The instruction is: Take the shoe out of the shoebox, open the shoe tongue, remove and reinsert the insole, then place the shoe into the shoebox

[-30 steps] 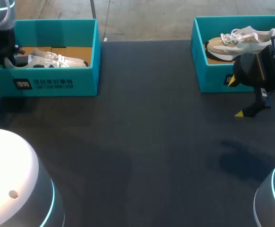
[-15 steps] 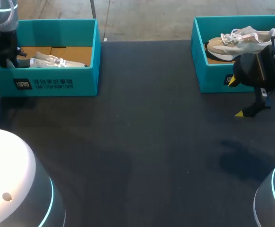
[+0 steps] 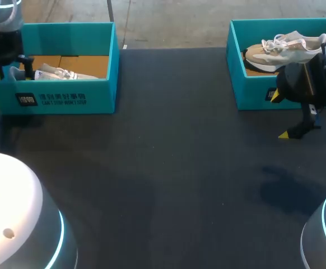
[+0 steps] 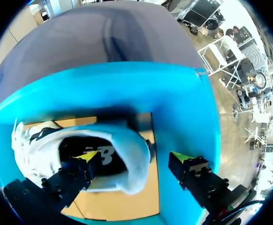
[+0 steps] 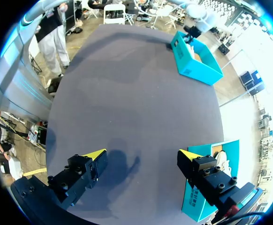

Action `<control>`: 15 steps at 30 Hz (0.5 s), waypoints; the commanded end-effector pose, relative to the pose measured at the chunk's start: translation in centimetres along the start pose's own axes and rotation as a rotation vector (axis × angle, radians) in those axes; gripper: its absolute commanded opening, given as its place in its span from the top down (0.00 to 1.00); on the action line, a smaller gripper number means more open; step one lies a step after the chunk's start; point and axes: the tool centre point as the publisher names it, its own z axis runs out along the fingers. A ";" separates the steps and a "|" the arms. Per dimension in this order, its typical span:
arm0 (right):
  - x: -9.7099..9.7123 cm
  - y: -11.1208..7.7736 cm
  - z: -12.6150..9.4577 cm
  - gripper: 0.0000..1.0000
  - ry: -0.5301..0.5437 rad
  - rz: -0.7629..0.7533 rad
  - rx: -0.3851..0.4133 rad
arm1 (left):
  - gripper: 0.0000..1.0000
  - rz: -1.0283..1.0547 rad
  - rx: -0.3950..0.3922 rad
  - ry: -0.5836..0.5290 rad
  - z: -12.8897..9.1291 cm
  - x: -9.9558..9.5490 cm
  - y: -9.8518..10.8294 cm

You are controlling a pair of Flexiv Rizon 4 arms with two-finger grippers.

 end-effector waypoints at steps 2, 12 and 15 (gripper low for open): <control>-0.1 0.1 0.2 0.00 0.002 0.001 0.002 | 0.00 -0.007 -0.038 -0.010 -2.3 0.5 -0.8; -0.1 0.1 0.2 0.00 0.002 0.001 0.002 | 0.00 -0.027 -0.095 -0.051 -5.8 1.0 -1.0; -0.1 0.1 0.2 0.00 0.002 0.001 0.002 | 0.00 -0.039 -0.117 -0.072 -7.3 1.3 -1.2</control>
